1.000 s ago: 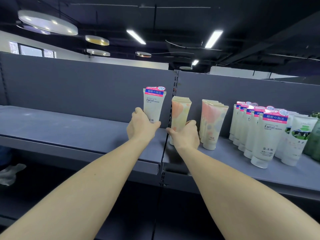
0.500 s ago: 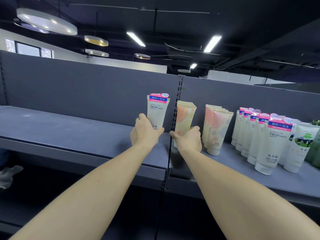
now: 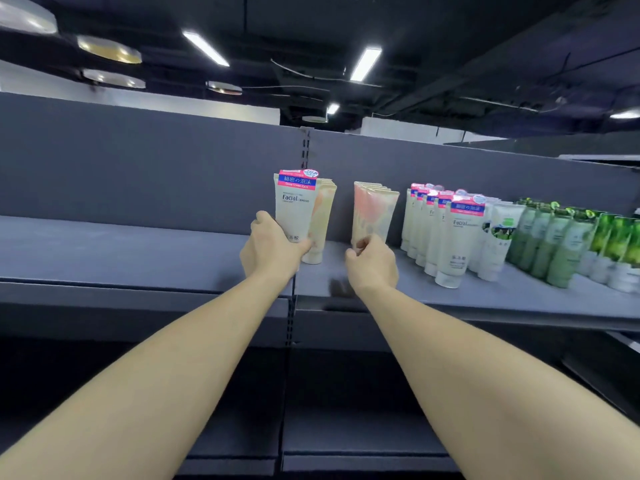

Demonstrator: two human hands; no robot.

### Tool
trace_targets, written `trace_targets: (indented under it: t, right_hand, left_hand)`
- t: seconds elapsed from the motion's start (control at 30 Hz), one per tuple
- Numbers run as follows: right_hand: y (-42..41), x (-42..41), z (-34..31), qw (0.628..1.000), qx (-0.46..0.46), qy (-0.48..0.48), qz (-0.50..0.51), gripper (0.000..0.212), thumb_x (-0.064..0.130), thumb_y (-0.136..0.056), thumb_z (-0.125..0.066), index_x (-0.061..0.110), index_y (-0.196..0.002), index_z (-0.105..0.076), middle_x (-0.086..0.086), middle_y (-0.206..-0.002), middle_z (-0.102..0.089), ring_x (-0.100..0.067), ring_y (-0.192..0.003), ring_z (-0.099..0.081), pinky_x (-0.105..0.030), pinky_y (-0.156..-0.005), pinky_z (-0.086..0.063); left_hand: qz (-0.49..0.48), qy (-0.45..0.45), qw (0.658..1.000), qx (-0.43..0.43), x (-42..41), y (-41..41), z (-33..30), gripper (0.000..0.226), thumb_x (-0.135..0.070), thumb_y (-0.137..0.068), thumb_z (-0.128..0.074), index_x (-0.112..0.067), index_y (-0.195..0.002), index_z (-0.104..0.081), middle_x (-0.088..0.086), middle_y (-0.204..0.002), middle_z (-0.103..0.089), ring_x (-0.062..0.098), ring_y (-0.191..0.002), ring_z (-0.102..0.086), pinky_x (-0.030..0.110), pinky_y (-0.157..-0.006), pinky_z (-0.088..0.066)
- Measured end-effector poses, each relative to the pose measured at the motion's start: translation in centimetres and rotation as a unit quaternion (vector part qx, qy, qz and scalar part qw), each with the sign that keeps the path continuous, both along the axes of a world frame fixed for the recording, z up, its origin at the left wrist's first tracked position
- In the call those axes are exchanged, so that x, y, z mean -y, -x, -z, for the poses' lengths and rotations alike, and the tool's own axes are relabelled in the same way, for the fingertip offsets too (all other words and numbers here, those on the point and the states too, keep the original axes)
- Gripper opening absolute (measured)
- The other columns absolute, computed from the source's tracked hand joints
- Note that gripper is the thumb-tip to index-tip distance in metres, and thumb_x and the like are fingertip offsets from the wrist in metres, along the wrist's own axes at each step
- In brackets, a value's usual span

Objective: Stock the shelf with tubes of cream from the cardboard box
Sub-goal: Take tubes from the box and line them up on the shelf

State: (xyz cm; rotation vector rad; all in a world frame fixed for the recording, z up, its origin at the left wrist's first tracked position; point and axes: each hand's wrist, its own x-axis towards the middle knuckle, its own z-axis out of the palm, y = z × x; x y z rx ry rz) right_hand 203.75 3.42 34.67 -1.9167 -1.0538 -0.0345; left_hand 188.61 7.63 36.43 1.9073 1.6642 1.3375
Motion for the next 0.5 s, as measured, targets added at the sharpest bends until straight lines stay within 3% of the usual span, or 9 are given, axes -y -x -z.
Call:
trace_targets:
  t: [0.3, 0.5]
  right_hand:
    - [-5.4, 8.5, 0.0, 1.000, -0.019, 0.002, 0.021, 0.017, 0.024, -0.095, -0.052, 0.016, -0.109, -0.057, -0.003, -0.106, -0.063, -0.020, -0.086, -0.050, -0.030, -0.072, -0.040]
    - [-10.8, 15.0, 1.1, 0.999, -0.015, 0.021, 0.022, 0.012, 0.026, -0.095, -0.050, 0.018, -0.104, -0.054, -0.001, -0.102, -0.062, -0.021, -0.085, -0.056, -0.029, -0.068, -0.041]
  left_hand:
    - [0.020, -0.007, 1.000, 0.006, 6.9, -4.4, -0.7, 0.063, -0.044, -0.072, -0.079, -0.012, -0.111, -0.042, 0.003, -0.111, -0.057, 0.025, -0.094, -0.062, 0.034, -0.064, -0.041]
    - [0.043, 0.001, 0.999, 0.026, 13.3, -11.0, 0.1, 0.063, -0.045, -0.070, -0.081, -0.013, -0.109, -0.043, 0.001, -0.104, -0.059, 0.025, -0.090, -0.060, 0.033, -0.062, -0.040]
